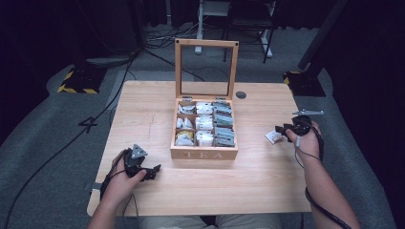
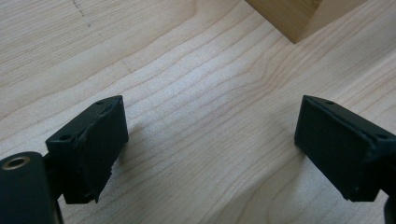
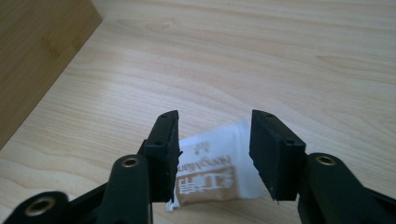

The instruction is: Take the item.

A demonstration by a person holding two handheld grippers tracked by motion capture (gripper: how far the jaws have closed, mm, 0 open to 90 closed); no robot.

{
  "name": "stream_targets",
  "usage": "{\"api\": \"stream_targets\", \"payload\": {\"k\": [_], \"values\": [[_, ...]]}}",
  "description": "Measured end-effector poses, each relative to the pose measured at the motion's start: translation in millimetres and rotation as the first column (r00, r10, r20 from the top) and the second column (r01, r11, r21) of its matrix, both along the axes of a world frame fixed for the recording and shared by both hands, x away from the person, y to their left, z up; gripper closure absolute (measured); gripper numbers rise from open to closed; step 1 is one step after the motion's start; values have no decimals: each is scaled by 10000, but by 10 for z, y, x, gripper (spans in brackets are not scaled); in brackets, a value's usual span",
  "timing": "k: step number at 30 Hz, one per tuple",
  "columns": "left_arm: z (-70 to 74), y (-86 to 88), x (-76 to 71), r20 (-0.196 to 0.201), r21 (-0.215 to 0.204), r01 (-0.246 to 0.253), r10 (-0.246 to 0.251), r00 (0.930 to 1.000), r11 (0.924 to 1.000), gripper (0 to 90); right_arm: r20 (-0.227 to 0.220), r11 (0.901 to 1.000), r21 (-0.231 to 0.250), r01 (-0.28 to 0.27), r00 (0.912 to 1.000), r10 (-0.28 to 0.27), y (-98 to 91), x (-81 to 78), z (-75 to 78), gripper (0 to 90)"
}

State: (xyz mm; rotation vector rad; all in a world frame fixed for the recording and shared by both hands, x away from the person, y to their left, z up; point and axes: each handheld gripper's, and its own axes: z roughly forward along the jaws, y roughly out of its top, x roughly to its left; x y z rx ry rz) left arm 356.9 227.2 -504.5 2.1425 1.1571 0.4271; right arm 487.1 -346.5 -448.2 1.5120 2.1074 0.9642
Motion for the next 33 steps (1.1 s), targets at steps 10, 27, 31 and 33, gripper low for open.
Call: {"api": "stream_targets", "payload": {"k": [10,27,31,33], "values": [[2,12,-11,-9,-31,14,-14,10000,10000,114,514,9978,491,-449,9978,424,-36,-139,175,497],[2,47,-96,100,-68,-84,84,9999,9999,152,1547,9647,848,-2491,9598,2343,152,-727,561,437],[-1,46,-104,88,-113,-114,115,9999,9999,152,1707,9513,859,-2959,9451,2786,254,-869,584,422],[-1,46,-104,89,-111,-111,112,9999,9999,152,1721,9451,869,-3152,9391,2973,300,-932,555,420]]}}
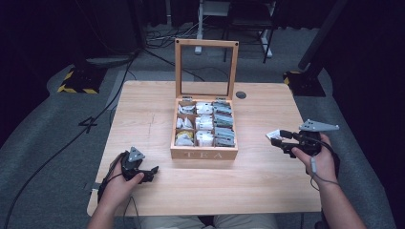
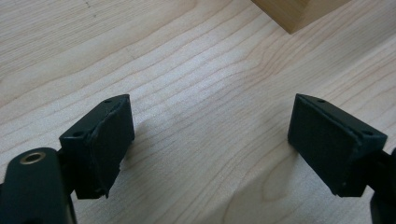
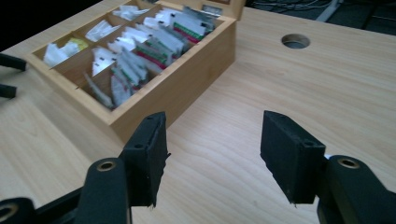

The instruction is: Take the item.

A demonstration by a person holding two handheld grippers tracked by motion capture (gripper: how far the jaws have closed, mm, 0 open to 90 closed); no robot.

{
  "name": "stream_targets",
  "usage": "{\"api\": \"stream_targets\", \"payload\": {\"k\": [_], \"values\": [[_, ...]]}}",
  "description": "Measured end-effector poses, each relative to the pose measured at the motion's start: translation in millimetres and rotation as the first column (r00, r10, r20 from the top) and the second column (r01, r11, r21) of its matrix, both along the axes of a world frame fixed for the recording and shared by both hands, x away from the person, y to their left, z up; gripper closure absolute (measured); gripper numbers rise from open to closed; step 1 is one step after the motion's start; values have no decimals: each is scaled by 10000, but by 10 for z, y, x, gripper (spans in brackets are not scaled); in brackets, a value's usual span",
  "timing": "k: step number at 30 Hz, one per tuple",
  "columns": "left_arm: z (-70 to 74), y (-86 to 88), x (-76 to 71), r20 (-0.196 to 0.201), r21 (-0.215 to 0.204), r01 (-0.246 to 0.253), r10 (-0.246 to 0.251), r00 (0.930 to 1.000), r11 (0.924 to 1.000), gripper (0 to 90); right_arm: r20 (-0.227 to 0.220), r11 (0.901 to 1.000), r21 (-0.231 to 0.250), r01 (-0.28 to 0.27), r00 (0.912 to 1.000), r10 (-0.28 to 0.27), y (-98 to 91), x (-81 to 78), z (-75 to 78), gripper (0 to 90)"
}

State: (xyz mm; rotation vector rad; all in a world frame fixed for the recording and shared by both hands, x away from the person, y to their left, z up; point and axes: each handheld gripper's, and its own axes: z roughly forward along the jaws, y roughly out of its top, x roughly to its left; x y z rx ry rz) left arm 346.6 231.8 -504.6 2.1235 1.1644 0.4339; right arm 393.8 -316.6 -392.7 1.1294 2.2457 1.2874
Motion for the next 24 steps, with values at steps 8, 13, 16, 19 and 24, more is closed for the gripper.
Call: {"api": "stream_targets", "payload": {"k": [8,13,16,19,24], "values": [[0,0,0,-5,2,-1,1,10000,10000,152,66,9995,73,-310,9995,309,137,-225,-177,422],[1,1,1,-20,34,38,-38,10000,10000,149,293,9991,240,-345,9990,338,223,-344,-324,435],[1,1,0,-24,36,34,-34,10000,10000,149,365,9987,16,-504,9981,503,279,-388,-410,438],[1,1,0,-20,36,35,-35,10000,10000,149,283,9980,23,-636,9976,636,330,-425,-502,437],[2,1,0,-26,39,31,-31,10000,10000,148,54,9949,-232,-980,9952,981,394,-447,-668,439]]}}
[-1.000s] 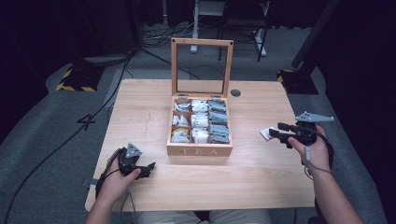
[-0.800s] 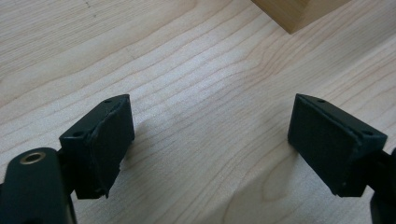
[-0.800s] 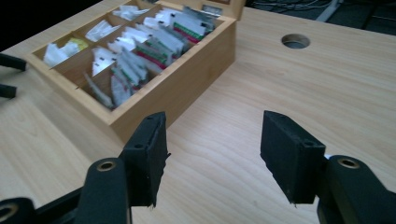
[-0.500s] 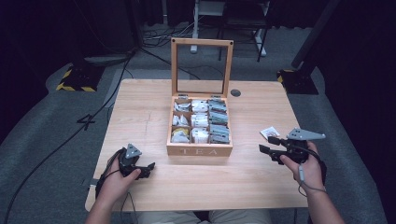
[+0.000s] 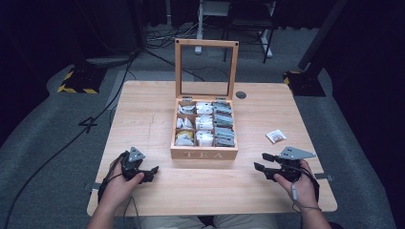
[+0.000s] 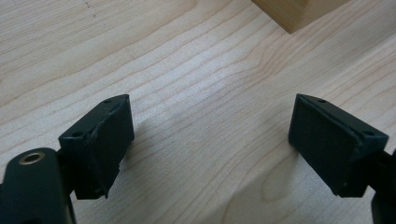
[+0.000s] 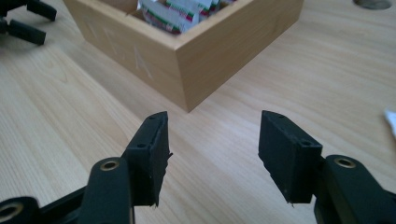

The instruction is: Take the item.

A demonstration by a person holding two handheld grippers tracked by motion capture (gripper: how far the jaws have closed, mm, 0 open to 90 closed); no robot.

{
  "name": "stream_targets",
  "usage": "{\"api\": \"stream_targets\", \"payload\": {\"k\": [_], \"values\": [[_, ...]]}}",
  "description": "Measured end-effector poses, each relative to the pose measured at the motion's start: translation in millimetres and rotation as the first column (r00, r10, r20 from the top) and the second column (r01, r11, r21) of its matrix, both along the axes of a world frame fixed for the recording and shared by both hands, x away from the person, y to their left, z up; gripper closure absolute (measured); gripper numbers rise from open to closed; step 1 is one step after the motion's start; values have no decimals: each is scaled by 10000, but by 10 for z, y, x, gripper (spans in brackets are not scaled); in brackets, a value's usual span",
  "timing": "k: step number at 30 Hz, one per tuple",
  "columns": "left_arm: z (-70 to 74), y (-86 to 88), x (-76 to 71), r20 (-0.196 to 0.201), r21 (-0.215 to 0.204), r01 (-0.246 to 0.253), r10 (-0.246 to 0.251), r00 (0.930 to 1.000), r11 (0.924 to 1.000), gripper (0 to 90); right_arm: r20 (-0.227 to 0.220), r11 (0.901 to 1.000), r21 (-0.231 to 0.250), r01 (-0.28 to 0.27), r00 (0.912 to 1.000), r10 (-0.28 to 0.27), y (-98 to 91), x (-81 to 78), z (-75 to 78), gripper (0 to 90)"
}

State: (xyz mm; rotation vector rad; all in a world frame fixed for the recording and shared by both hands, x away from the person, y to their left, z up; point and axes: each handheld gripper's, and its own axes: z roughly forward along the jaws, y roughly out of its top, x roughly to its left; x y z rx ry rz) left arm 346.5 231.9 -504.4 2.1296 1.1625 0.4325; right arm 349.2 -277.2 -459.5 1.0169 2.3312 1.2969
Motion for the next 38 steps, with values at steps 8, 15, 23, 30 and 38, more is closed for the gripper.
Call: {"api": "stream_targets", "payload": {"k": [8,15,23,30,38], "values": [[-1,0,1,-3,-16,5,-5,10000,10000,148,-367,9995,-306,22,9993,-33,33,27,-185,442],[2,0,10,35,61,33,-34,10000,10000,142,-483,9981,-590,155,9987,-184,51,75,-305,438],[1,-5,14,-19,23,40,-40,10000,10000,139,-499,9933,-1155,102,9986,-160,130,73,-425,392],[-2,-6,16,9,9,33,-33,10000,10000,138,-330,9868,-1616,23,9994,-77,202,73,-444,207],[-2,-7,17,1,7,35,-35,10000,10000,138,-498,9849,-1723,158,9985,-247,212,99,-452,136]]}}
